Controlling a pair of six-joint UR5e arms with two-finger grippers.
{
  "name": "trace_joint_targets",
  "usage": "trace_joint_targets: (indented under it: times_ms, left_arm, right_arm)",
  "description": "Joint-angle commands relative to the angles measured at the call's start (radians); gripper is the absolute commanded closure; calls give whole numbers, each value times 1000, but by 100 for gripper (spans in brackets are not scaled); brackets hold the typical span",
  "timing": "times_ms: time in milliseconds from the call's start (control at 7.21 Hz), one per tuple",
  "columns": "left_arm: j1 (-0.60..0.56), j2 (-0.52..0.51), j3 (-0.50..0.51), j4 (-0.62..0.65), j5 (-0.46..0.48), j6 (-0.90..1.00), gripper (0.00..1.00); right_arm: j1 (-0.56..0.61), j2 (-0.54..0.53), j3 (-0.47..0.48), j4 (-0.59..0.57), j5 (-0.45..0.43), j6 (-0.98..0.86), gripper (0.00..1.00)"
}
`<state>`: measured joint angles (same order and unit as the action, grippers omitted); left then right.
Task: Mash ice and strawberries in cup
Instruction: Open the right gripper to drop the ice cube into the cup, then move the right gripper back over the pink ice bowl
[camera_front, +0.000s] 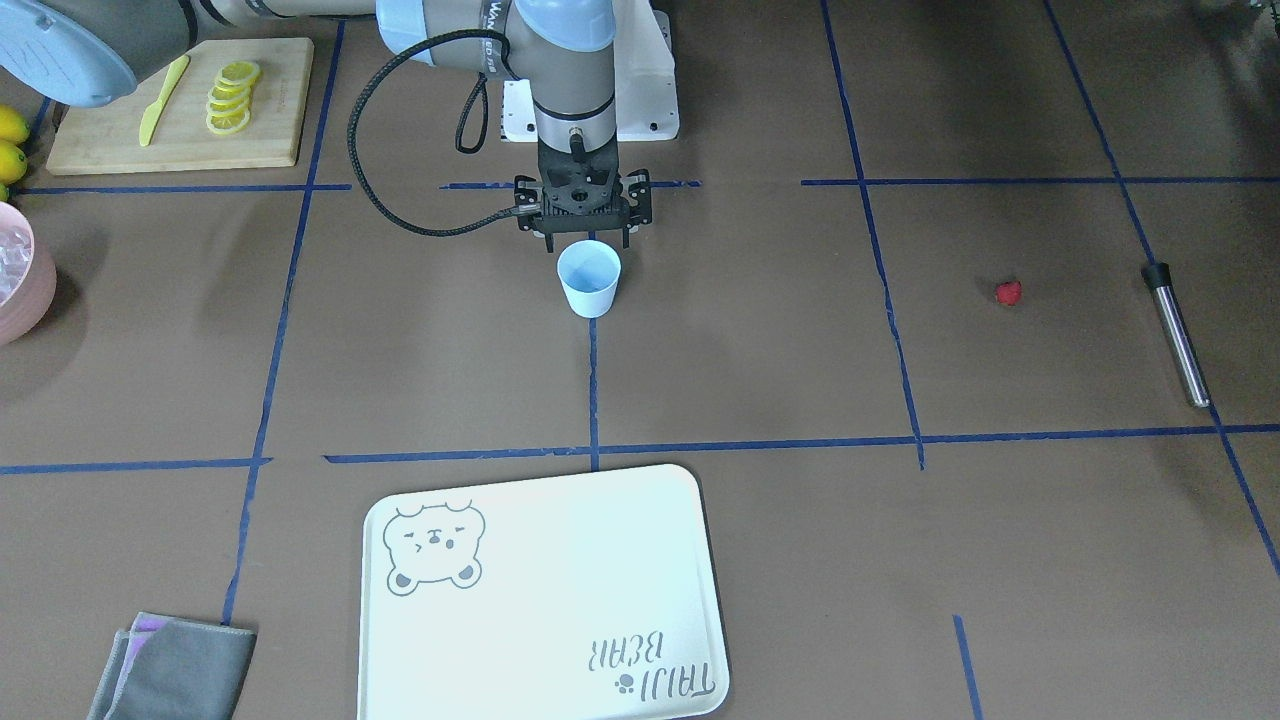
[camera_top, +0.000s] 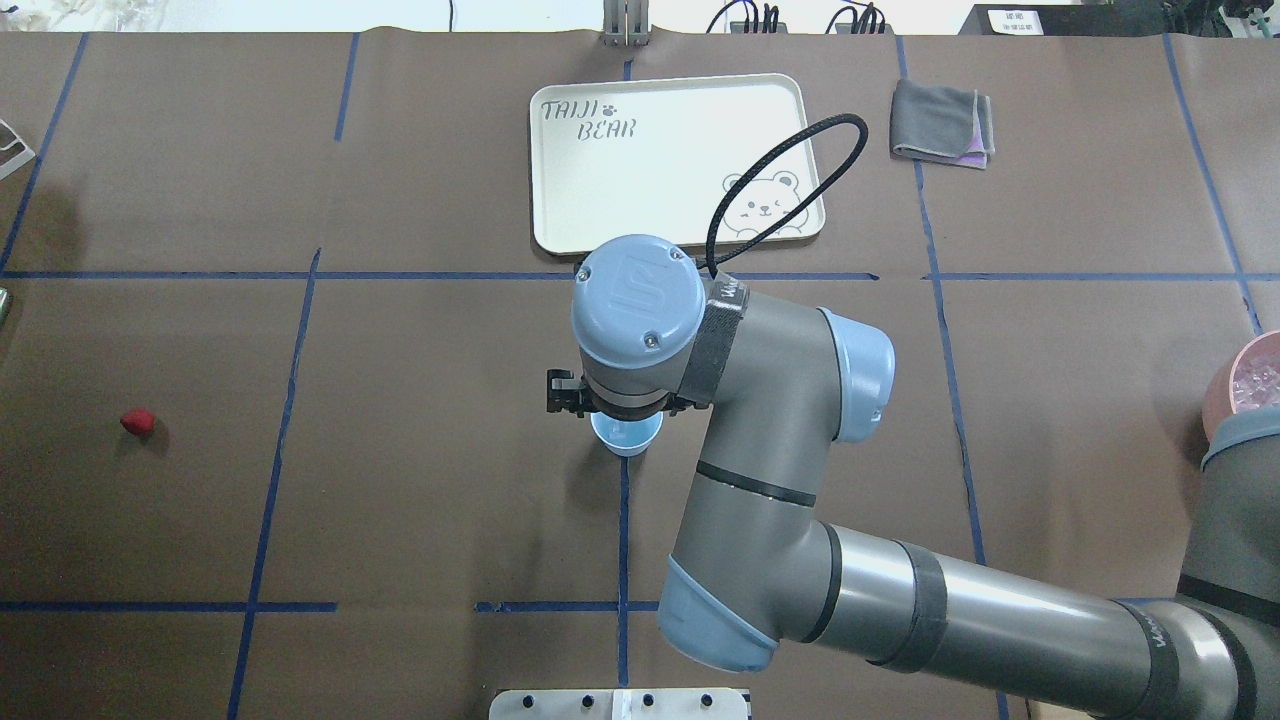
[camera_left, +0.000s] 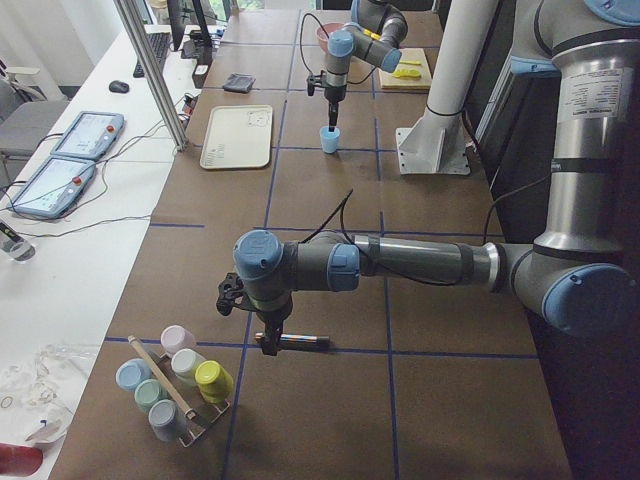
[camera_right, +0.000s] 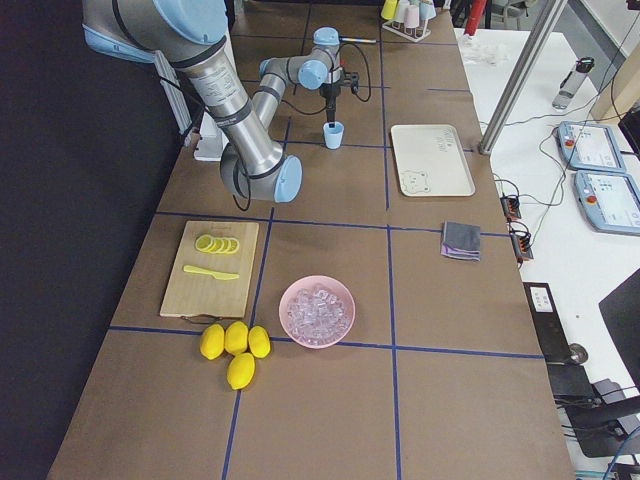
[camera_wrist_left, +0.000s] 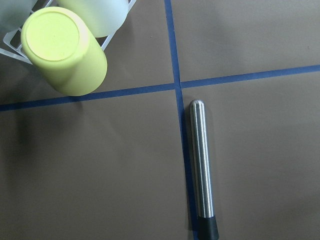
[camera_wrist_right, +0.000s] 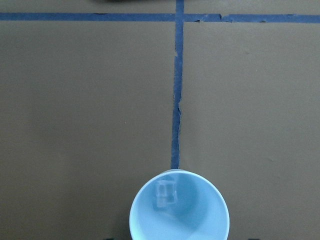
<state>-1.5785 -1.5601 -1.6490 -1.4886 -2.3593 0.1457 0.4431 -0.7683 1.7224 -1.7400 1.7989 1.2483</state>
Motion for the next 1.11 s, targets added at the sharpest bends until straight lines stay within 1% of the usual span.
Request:
trace_joint_targets:
  times_ms: [0,139,277,416,554,832,970]
  left_arm:
    - [0,0,0,-1,0,0,0]
    - [0,2,0,1,0,0,0]
    - [0,3,0,-1,0,0,0]
    - [0,6,0,1,0,2,0]
    - [0,6,0,-1,0,0,0]
    - [0,6,-2,-1,0,2,0]
    - [0,6,-2,-1,0,2,0]
  right_arm:
    - [125,-98,107,-24,101,-97,2]
    - [214,-185,188,-23,150,-231,2]
    - [302,-257,230,-21,230,-359,1]
    - [346,-392,305,-13,250,-451,1]
    - [418,-514,354,-13,257,-619,1]
    - [594,-682,362,-9,362,-944,2]
    - [693,-797,361,11,405,-1136,2]
